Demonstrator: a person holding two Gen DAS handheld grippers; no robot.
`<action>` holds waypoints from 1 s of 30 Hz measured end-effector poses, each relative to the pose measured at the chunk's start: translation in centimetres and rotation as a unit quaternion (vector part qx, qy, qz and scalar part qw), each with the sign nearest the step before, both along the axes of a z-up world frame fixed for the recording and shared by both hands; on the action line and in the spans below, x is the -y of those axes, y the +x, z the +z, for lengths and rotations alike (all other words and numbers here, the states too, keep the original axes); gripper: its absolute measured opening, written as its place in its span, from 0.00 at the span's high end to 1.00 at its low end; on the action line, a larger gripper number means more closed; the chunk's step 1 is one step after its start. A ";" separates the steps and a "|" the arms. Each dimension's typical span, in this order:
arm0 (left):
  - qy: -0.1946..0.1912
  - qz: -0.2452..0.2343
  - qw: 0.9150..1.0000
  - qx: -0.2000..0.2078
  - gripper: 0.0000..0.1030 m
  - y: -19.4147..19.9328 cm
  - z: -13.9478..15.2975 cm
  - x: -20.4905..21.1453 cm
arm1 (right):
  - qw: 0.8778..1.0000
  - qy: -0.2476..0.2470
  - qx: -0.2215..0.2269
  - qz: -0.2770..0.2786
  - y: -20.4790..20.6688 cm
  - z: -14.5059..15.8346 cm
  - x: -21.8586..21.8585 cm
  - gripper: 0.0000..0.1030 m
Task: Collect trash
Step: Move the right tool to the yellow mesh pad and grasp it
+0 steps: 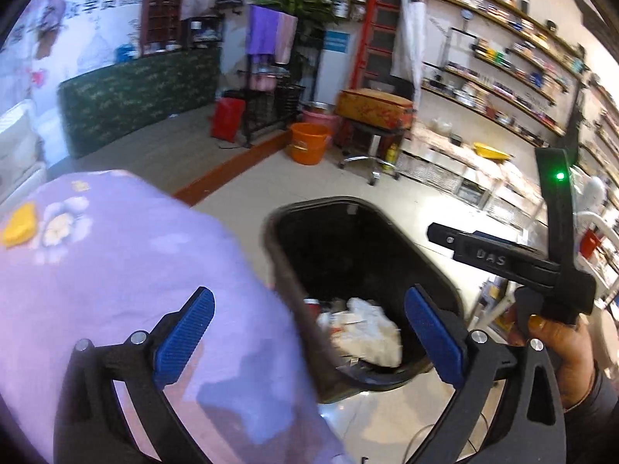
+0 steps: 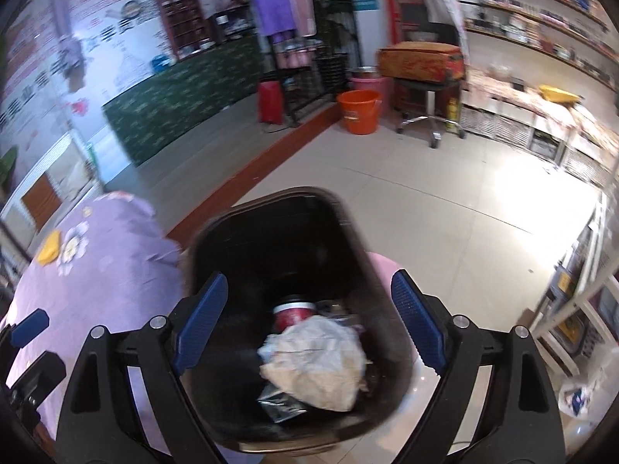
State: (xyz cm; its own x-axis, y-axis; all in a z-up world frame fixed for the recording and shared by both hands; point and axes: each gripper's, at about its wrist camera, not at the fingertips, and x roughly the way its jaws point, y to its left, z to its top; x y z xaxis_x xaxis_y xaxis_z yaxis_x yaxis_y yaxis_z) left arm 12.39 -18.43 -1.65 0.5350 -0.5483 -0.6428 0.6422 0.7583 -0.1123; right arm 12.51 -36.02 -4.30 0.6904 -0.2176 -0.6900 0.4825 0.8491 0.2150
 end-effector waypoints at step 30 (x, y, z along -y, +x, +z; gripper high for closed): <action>0.016 0.289 0.957 -0.021 0.06 3.5 -0.4 -22.6 | 0.924 -0.018 -0.026 0.380 16.8 2.3 -27.9 0.14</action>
